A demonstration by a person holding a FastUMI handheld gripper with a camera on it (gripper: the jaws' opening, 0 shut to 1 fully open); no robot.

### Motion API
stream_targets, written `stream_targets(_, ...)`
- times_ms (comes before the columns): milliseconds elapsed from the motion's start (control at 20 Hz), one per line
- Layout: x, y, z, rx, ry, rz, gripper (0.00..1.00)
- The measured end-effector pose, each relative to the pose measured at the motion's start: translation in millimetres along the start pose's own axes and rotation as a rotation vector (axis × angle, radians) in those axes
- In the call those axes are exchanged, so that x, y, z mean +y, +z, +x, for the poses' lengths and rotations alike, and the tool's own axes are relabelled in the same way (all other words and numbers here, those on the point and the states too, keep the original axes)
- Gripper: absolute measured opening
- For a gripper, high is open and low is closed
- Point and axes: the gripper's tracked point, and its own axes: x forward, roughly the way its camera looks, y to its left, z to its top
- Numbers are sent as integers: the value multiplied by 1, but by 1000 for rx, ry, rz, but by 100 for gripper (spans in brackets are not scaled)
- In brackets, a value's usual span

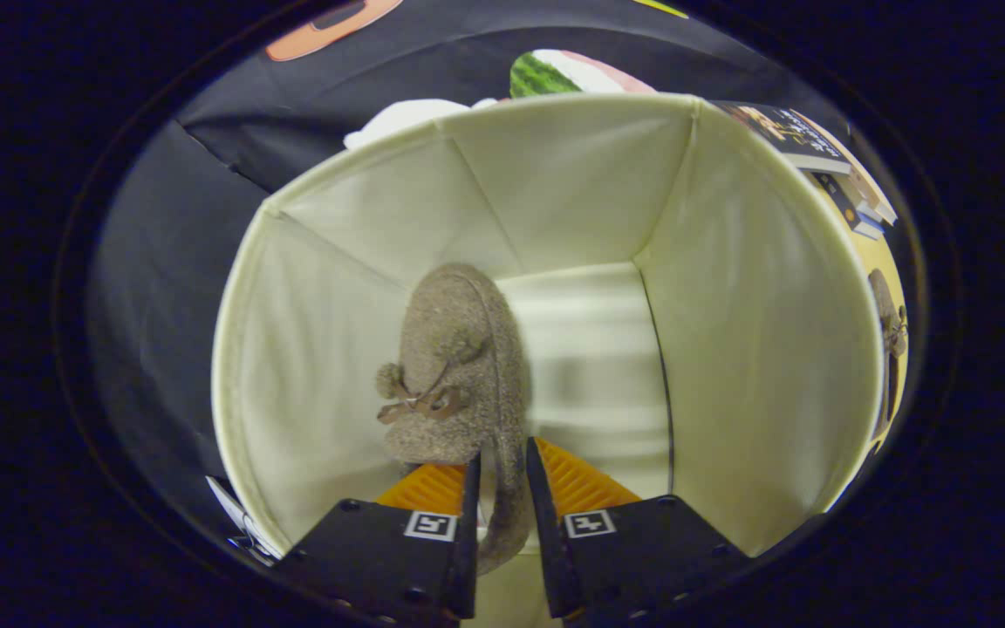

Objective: Open the storage box then place both shoes into the box .Put the left shoe in first, then the right shoe, with the right side of both shoes facing outward in a uniform manner.

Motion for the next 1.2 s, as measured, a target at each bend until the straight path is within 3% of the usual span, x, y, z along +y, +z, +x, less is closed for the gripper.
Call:
stream_targets(50, -3, -1, -10, -4, -11, -21, 39)
stream_targets(100, -3, -4, -20, -11, -9, -41, 61)
stream_targets(300, 9, 3, -79, -80, 89, -98, 93)
stream_targets(500, -5, 17, -145, -156, 175, -151, 96)
stream_targets(750, -73, 34, -209, -240, 195, -180, 96)
stream_targets(1200, -273, 56, -197, -223, 78, -127, 96)
